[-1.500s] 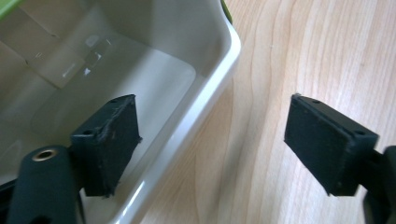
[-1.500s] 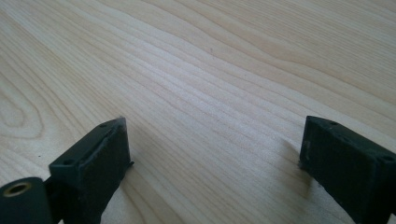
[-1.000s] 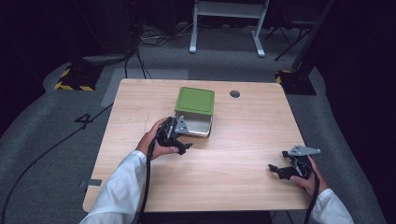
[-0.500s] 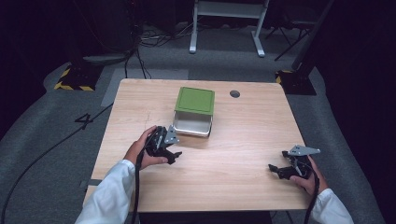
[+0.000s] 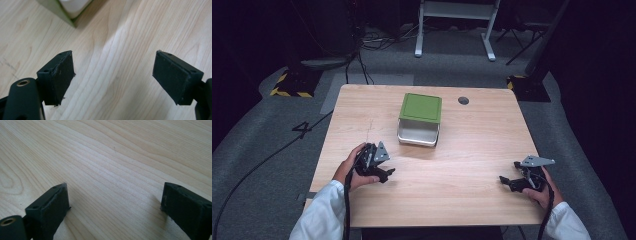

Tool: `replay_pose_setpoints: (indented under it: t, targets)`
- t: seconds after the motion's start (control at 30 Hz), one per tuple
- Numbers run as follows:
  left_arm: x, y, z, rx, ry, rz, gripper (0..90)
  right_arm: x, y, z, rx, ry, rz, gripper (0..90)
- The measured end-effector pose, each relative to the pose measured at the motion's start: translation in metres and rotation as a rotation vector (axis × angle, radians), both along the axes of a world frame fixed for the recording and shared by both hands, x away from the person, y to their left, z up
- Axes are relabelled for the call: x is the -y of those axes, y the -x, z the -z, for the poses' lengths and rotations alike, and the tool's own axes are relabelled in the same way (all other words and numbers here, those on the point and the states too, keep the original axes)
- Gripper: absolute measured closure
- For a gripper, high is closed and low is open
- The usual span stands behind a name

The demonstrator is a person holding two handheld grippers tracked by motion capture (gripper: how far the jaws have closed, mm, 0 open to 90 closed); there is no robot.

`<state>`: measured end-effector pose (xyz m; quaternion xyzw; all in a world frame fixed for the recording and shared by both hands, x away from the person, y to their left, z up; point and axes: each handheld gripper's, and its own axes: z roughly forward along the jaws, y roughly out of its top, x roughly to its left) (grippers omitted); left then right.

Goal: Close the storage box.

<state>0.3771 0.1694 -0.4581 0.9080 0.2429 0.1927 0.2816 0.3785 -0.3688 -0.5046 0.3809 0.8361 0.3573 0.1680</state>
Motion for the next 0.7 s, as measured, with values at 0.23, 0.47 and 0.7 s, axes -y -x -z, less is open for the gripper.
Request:
replay_pose_setpoints:
  t: [0.23, 0.47, 0.7]
  targets:
    - [-0.024, 0.010, 0.010, -0.032, 0.045, -0.056, 17.8, 0.000, 0.000, 0.000, 0.000, 0.000, -0.001, 7.5]
    - [-0.038, 0.013, 0.018, -0.056, 0.082, -0.101, 17.8, 0.000, 0.000, 0.000, 0.000, 0.000, -0.001, 7.5]
    - [-0.049, 0.014, 0.034, -0.077, 0.094, -0.154, 18.4, 0.000, 0.000, 0.000, 0.000, -0.001, -0.002, 7.5]
